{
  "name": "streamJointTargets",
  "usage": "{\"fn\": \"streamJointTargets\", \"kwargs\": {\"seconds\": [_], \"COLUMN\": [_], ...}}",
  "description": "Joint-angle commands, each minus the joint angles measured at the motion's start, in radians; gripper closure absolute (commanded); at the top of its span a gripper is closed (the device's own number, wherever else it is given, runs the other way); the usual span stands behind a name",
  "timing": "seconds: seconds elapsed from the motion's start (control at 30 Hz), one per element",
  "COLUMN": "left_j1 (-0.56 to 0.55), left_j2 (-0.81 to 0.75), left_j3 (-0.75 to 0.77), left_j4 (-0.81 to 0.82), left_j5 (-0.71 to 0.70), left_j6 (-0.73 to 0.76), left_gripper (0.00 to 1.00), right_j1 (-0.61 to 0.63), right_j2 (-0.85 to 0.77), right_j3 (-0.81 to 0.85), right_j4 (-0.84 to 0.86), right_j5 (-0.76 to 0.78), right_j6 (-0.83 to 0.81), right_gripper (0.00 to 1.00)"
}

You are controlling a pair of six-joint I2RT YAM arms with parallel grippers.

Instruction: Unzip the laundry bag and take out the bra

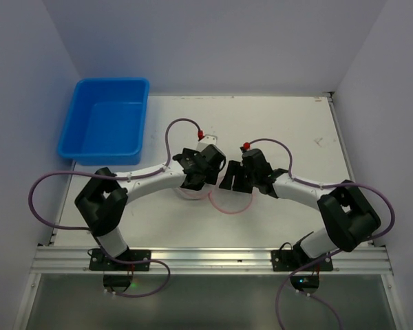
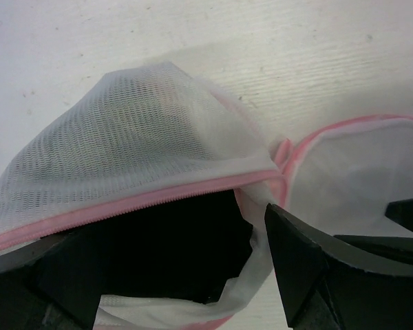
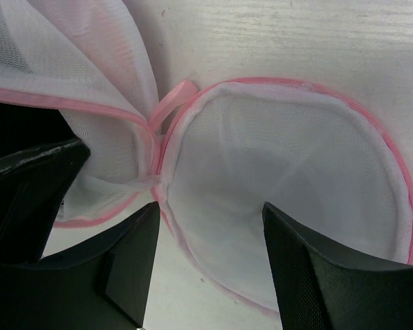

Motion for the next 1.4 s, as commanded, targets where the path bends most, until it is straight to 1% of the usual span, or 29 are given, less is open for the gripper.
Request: {"fn": "streamJointTargets", "kwargs": {"seconds": [0.0, 0.2, 0.33, 0.47, 0.57, 0.6, 0.67, 0.7, 0.77, 0.8, 0.87, 0.9, 0.93, 1.07, 1.13, 1.23, 1.27, 1.3, 1.33, 1.37], "left_j1": [-0.01, -0.013, -0.013, -0.013, -0.012, -0.012, -0.012, -0.012, -0.012, -0.012, -0.012, -0.012, -0.012, -0.012, -0.01, 0.014, 0.033, 0.075, 0.098, 0.149], "left_j2": [0.027, 0.019, 0.024, -0.032, -0.076, -0.079, -0.08, -0.082, -0.089, -0.095, -0.121, -0.143, -0.157, -0.246, -0.328, -0.462, -0.493, -0.552, -0.58, -0.605], "left_j3": [0.038, 0.006, -0.011, -0.04, -0.066, -0.067, -0.072, -0.075, -0.078, -0.081, -0.089, -0.09, -0.091, -0.071, -0.064, -0.077, -0.081, -0.087, -0.087, -0.086], "left_j4": [-0.084, -0.101, -0.106, -0.09, -0.066, -0.069, -0.078, -0.083, -0.087, -0.089, -0.09, -0.09, -0.087, -0.087, -0.067, 0.0, 0.026, 0.037, 0.043, 0.054], "left_j5": [-0.149, -0.212, -0.209, -0.213, -0.224, -0.229, -0.232, -0.233, -0.232, -0.235, -0.245, -0.252, -0.253, -0.232, -0.174, -0.021, 0.082, 0.137, 0.187, 0.277], "left_j6": [-0.019, -0.037, -0.055, -0.075, -0.074, -0.074, -0.077, -0.082, -0.085, -0.086, -0.086, -0.086, -0.082, -0.045, 0.012, 0.081, 0.09, 0.105, 0.112, 0.122], "left_gripper": [0.11, 0.14, 0.16, 0.23, 0.35, 0.42, 0.48, 0.55, 0.63, 0.74, 0.85, 0.96, 1.0, 1.0, 1.0, 1.0, 1.0, 1.0, 1.0, 1.0], "right_j1": [-0.004, -0.004, -0.004, -0.005, -0.004, -0.005, -0.005, -0.005, -0.005, -0.005, -0.005, -0.004, -0.005, -0.005, -0.005, -0.005, -0.004, -0.005, -0.005, -0.005], "right_j2": [0.023, 0.034, 0.041, 0.043, 0.046, 0.051, 0.051, 0.048, 0.043, 0.041, 0.04, 0.04, 0.04, 0.043, 0.041, 0.044, 0.048, 0.048, 0.051, 0.051], "right_j3": [-0.019, -0.021, -0.022, -0.024, -0.024, -0.024, -0.024, -0.025, -0.03, -0.031, -0.033, -0.033, -0.034, -0.031, -0.03, -0.028, -0.027, -0.027, -0.027, -0.027], "right_j4": [0.012, 0.021, 0.024, 0.026, 0.028, 0.028, 0.028, 0.028, 0.029, 0.029, 0.029, 0.031, 0.031, 0.031, 0.028, 0.026, 0.026, 0.028, 0.026, 0.025], "right_j5": [-0.014, -0.019, -0.024, -0.025, -0.024, -0.024, -0.025, -0.025, -0.021, -0.021, -0.018, -0.018, -0.018, -0.018, -0.014, -0.013, -0.014, -0.014, -0.014, -0.014], "right_j6": [0.008, 0.005, 0.005, 0.003, 0.003, 0.003, 0.003, 0.005, 0.005, 0.005, 0.005, 0.005, 0.005, 0.005, 0.005, 0.005, 0.005, 0.005, 0.005, 0.005], "right_gripper": [0.36, 0.36, 0.36, 0.36, 0.36, 0.36, 0.36, 0.36, 0.36, 0.36, 0.36, 0.36, 0.36, 0.36, 0.36, 0.36, 0.36, 0.36, 0.36, 0.36]}}
